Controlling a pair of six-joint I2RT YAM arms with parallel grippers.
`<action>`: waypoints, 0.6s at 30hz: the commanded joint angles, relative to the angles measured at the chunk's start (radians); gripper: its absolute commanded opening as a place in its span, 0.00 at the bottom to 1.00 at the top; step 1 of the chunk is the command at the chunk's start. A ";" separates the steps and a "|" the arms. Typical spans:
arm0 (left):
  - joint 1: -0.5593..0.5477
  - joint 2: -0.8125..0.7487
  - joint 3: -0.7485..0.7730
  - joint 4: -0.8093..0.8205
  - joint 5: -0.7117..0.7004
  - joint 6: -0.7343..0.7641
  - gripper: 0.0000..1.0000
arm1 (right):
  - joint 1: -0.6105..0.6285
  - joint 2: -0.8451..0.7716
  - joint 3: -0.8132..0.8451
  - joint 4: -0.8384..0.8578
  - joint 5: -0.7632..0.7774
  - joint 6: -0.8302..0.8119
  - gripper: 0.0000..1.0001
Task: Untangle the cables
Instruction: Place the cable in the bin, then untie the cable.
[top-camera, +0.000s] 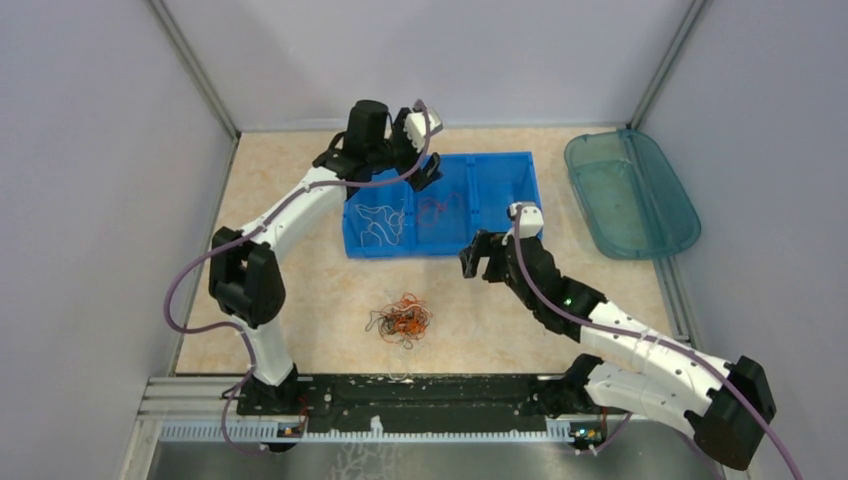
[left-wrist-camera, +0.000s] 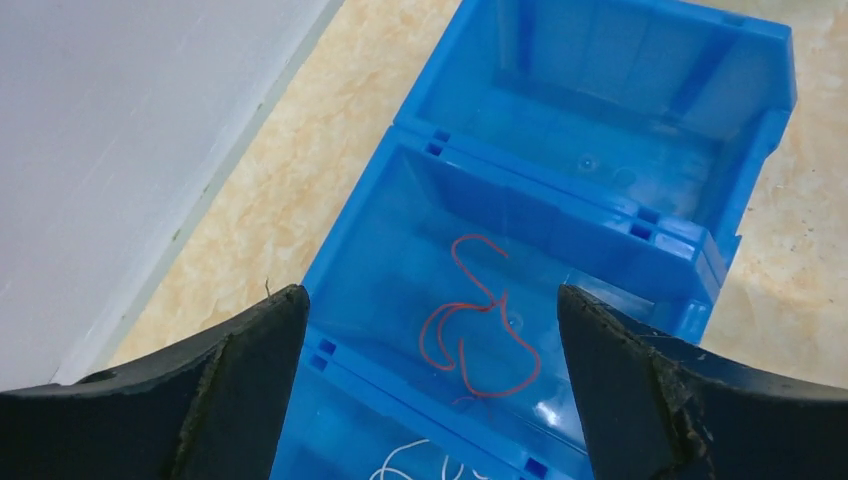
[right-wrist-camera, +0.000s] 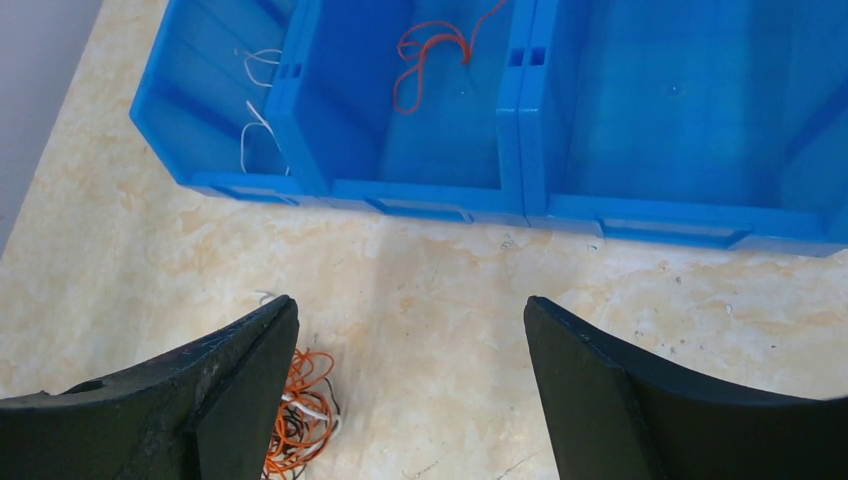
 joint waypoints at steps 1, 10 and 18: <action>-0.008 -0.003 0.121 -0.153 0.003 0.004 1.00 | -0.010 0.009 0.053 0.021 -0.019 -0.009 0.84; -0.006 -0.094 0.200 -0.386 0.069 -0.063 1.00 | -0.019 0.019 0.064 0.011 -0.049 -0.014 0.86; 0.012 -0.244 0.092 -0.529 0.075 0.037 1.00 | -0.036 0.025 0.061 0.019 -0.118 -0.012 0.85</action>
